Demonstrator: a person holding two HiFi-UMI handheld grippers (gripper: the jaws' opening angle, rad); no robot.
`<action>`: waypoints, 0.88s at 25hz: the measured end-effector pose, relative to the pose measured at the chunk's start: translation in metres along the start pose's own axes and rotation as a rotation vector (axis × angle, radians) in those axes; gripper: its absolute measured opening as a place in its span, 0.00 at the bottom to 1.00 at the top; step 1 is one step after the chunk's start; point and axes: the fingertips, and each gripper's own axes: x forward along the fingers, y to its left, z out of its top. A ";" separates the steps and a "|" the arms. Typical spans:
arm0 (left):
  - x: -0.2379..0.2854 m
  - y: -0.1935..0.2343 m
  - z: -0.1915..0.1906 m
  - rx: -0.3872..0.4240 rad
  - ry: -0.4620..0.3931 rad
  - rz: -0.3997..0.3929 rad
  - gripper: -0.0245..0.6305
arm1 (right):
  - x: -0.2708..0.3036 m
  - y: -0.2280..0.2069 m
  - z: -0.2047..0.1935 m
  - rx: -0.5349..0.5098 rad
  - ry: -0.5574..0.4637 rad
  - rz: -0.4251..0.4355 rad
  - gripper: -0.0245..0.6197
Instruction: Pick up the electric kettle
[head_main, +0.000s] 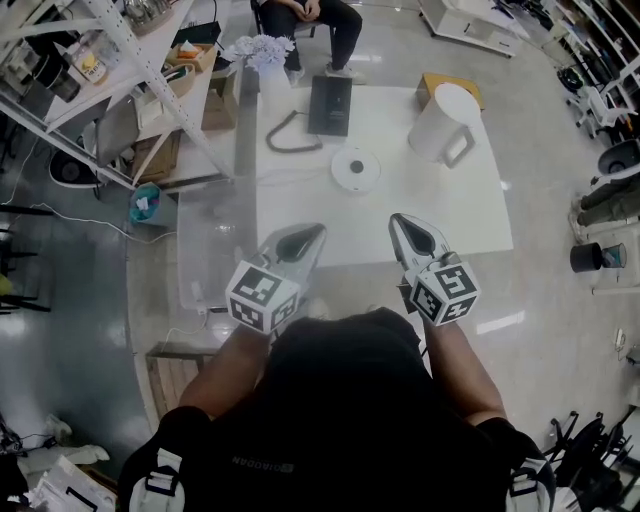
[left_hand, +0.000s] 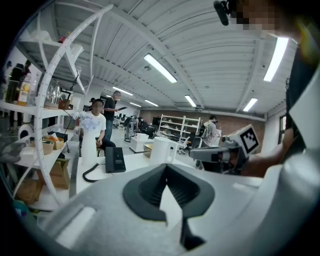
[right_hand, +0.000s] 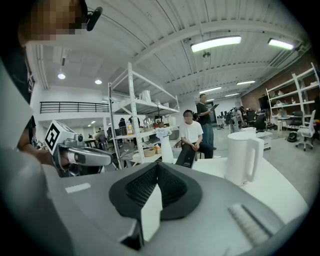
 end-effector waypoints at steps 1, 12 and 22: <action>0.001 -0.002 0.000 0.000 -0.001 0.004 0.04 | -0.001 0.000 0.001 -0.008 0.000 0.008 0.05; 0.025 -0.046 0.011 -0.002 -0.033 0.057 0.04 | -0.040 -0.019 -0.001 -0.048 0.016 0.086 0.05; 0.048 -0.104 0.007 -0.011 -0.037 0.110 0.04 | -0.096 -0.050 -0.009 -0.057 0.018 0.139 0.05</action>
